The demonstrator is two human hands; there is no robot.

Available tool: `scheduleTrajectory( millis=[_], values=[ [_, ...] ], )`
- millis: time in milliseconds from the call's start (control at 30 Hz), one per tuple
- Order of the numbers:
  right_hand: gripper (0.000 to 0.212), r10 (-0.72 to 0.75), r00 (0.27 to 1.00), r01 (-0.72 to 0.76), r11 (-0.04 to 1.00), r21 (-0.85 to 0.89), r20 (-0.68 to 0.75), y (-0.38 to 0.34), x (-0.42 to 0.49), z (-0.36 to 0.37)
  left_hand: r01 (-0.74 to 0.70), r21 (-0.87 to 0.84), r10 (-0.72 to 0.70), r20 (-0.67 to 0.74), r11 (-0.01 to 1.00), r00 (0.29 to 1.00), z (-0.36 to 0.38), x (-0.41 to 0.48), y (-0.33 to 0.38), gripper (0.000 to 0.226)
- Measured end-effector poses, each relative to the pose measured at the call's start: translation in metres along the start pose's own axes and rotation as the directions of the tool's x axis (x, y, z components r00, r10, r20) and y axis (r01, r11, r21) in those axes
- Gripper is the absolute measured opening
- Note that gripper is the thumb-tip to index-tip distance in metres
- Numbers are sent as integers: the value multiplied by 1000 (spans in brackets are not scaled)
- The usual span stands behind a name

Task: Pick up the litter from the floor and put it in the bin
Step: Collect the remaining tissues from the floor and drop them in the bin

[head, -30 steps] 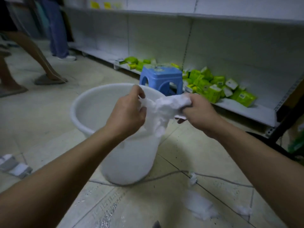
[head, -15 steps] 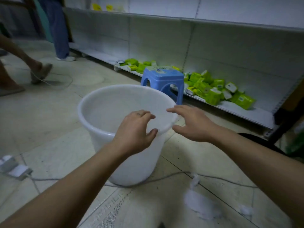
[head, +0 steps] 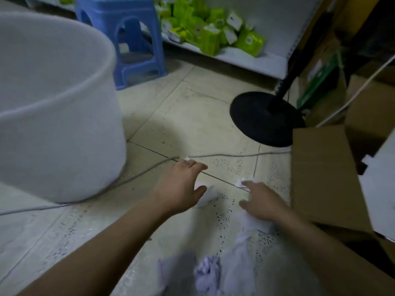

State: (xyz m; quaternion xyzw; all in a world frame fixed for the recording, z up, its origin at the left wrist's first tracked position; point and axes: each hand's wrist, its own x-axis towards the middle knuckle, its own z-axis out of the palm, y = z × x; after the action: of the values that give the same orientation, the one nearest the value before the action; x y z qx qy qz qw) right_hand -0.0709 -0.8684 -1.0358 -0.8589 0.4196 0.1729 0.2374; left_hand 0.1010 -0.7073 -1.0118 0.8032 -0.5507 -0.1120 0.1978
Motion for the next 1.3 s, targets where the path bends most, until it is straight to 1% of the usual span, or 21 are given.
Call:
scheduleTrajectory(
  millis=[67, 133, 167, 200, 267, 367, 467, 533, 600, 633, 700, 733, 767, 833, 900, 967, 1000, 1067, 1133, 1200, 1300],
  values=[
    [67, 89, 985, -72, 991, -114, 148, 25, 8, 27, 86, -20, -83, 127, 996, 988, 30, 8, 3, 53],
    [55, 91, 976, -57, 983, -172, 198, 37, 16, 46, 116, 55, -126, 242, 992, 962, 56, 11, 3, 55],
    [50, 77, 978, -46, 986, -163, 193, 40, 20, 54, 134, 87, -153, 279, 987, 948, 67, 11, 2, 55],
    [47, 61, 984, -38, 990, -135, 168, 42, 24, 61, 163, 105, -187, 303, 981, 934, 76, 10, 0, 56],
    [43, 6, 999, -2, 995, -95, 42, 42, 33, 75, 232, 120, -259, 322, 965, 911, 90, 7, -7, 61],
    [37, -132, 985, 126, 990, -60, -111, 33, 47, 89, 289, 157, -327, 374, 944, 868, 107, 5, -18, 69],
    [41, -226, 966, 229, 973, 7, -128, 20, 59, 101, 260, 227, -339, 470, 939, 815, 119, 0, -30, 68],
    [37, -215, 966, 223, 974, 43, -140, 13, 62, 107, 222, 280, -336, 477, 934, 812, 124, -3, -38, 66],
    [36, -192, 969, 206, 975, 82, -153, 9, 63, 109, 227, 299, -337, 397, 927, 853, 127, -8, -39, 56],
    [39, -188, 972, 207, 969, 134, -144, 6, 63, 109, 254, 282, -345, 345, 925, 873, 128, -11, -40, 47],
    [50, -181, 978, 203, 933, 297, -101, -1, 59, 109, 304, 253, -370, 276, 918, 887, 129, -17, -43, 27],
    [50, -183, 979, 204, 908, 365, -93, -5, 56, 108, 339, 226, -393, 267, 913, 880, 128, -20, -46, 21],
    [45, -193, 974, 225, 891, 395, -117, -11, 53, 105, 388, 169, -421, 264, 906, 868, 125, -22, -49, 18],
    [35, -225, 951, 293, 875, 385, -211, -22, 49, 96, 473, 16, -463, 233, 881, 855, 111, -26, -53, 21],
    [38, -247, 929, 345, 848, 403, -275, -37, 42, 81, 493, -165, -472, 152, 854, 869, 87, -28, -52, 28],
    [35, -266, 915, 384, 805, 453, -304, -54, 34, 61, 442, -304, -454, 37, 844, 890, 54, -25, -48, 35],
    [32, -267, 914, 392, 778, 491, -306, -64, 31, 50, 393, -320, -427, -37, 862, 904, 36, -22, -47, 35],
    [32, -265, 911, 406, 706, 581, -315, -85, 23, 20, 282, -263, -335, -187, 923, 923, -6, -14, -44, 26],
    [39, -326, 884, 467, 639, 612, -334, -112, 11, -15, 185, -216, -246, -308, 959, 919, -52, -8, -41, 19],
    [42, -394, 831, 556, 612, 562, -393, -141, 0, -52, 113, -181, -180, -412, 977, 893, -98, -2, -37, 17],
    [34, -429, 751, 653, 593, 471, -501, -188, -17, -104, 35, -89, -77, -528, 995, 846, -165, 5, -34, 18]
  ],
)
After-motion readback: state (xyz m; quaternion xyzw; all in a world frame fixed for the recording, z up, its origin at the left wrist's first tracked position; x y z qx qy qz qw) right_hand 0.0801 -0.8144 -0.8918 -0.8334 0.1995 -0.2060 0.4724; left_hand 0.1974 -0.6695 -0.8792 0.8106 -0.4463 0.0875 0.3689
